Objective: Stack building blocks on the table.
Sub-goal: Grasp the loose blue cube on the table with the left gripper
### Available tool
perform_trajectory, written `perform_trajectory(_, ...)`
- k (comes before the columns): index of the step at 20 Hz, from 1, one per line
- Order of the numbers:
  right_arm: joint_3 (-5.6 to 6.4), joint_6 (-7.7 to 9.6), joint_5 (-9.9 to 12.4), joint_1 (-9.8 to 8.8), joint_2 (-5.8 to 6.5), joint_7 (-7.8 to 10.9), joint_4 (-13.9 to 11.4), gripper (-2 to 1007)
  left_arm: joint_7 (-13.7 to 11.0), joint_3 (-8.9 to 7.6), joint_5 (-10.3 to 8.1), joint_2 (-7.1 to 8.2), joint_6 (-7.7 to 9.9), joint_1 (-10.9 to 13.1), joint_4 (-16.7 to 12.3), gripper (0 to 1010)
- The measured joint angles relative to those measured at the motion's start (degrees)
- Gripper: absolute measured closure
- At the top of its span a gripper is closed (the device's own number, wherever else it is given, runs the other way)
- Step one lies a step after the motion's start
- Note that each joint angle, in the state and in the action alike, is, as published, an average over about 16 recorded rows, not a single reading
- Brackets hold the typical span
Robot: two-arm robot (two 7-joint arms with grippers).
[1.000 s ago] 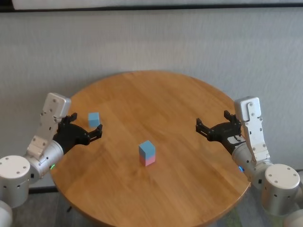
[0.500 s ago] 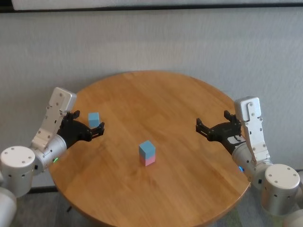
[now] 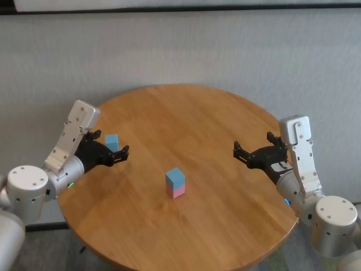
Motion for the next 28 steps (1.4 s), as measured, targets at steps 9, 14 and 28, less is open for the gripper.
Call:
perform_trajectory(9, 0.0, 0.0, 0.0, 0.0, 0.0, 0.0, 0.0, 0, -0.44, 0.61, -0.02, -0.91, -0.65, -2.3, 4.26, 10)
perform_trajectory(14, 0.0, 0.0, 0.0, 0.0, 0.0, 0.0, 0.0, 0, -0.49, 0.7, -0.18, -1.34, -0.97, -2.86, 6.02, 10)
perform_trajectory(28, 0.0, 0.0, 0.0, 0.0, 0.0, 0.0, 0.0, 0, -0.79, 0.92, -0.41, -2.49, -2.61, -4.1, 9.86, 10)
